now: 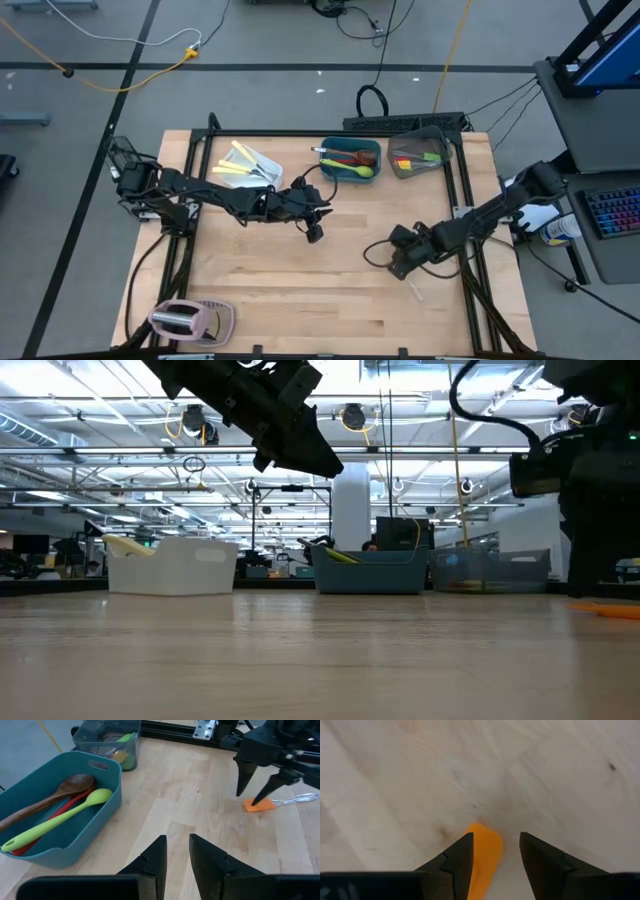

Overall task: Pick & Place Kitchen Items
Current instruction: Put the orange spatula into the black bin

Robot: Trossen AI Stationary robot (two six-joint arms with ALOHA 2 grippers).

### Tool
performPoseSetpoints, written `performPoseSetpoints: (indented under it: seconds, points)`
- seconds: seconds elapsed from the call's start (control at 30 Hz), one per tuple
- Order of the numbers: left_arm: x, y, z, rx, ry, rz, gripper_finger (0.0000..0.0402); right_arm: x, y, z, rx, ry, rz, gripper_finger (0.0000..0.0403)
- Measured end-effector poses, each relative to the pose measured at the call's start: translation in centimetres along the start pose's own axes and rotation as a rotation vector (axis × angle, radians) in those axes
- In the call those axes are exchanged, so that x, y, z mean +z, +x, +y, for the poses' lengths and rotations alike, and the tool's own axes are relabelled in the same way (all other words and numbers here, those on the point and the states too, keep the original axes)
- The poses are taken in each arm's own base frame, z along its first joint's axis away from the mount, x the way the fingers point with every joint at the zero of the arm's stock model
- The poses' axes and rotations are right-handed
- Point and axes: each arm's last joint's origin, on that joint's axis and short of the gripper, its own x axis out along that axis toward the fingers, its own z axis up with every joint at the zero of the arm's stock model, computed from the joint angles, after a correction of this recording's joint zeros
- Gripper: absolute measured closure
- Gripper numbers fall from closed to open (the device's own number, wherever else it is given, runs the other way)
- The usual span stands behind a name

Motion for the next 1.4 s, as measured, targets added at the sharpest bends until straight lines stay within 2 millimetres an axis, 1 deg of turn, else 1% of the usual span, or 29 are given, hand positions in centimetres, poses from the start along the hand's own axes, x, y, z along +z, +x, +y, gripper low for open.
performPoseSetpoints:
  seconds: [0.13, 0.27, 0.37, 0.47, 0.67, 0.73, 0.83, 0.97, 1.2, 1.3, 1.4]
  points:
    - [0.0, 0.0, 0.0, 0.000, 0.000, 0.000, 0.0314, -0.4, 0.6, -0.2, 0.007, 0.014, 0.025, 0.0248]
    - [0.0, 0.0, 0.0, 0.000, -0.002, 0.000, 0.0314, -0.7, 1.2, -0.6, 0.020, 0.042, 0.013, 0.0248]
    - [0.0, 0.0, 0.0, 0.000, -0.003, 0.000, 0.0314, -1.0, 1.6, -1.0, 0.023, 0.044, 0.008, 0.0261]
    - [0.0, 0.0, 0.0, 0.000, -0.001, 0.000, 0.0314, -1.1, 1.8, -1.3, 0.009, 0.041, 0.003, 0.0293]
    - [0.0, 0.0, 0.0, 0.000, -0.001, -0.001, 0.0314, -1.2, 2.0, -1.4, 0.001, 0.037, -0.012, 0.0385]
    - [0.0, 0.0, 0.0, 0.000, -0.001, -0.001, 0.0314, -1.2, 2.0, -1.4, 0.004, 0.033, -0.015, 0.0397]
    - [0.0, 0.0, 0.0, 0.000, 0.000, -0.001, 0.0314, -1.1, 2.0, -1.3, 0.012, 0.032, -0.022, 0.0394]
    - [0.0, 0.0, 0.0, 0.000, 0.001, -0.001, 0.0314, -1.1, 1.7, -1.3, 0.033, 0.036, -0.023, 0.0401]
    - [0.0, 0.0, 0.0, 0.000, 0.002, -0.001, 0.0314, -0.7, -0.1, -1.3, 0.138, -0.017, -0.055, 0.0395]
    - [0.0, 0.0, 0.0, 0.000, -0.003, 0.000, 0.0314, -0.6, -0.7, -1.4, 0.169, 0.027, -0.058, 0.0379]
    - [0.0, 0.0, 0.0, 0.000, -0.004, -0.001, 0.0314, -0.6, -1.2, -1.3, 0.220, 0.114, -0.005, 0.0348]
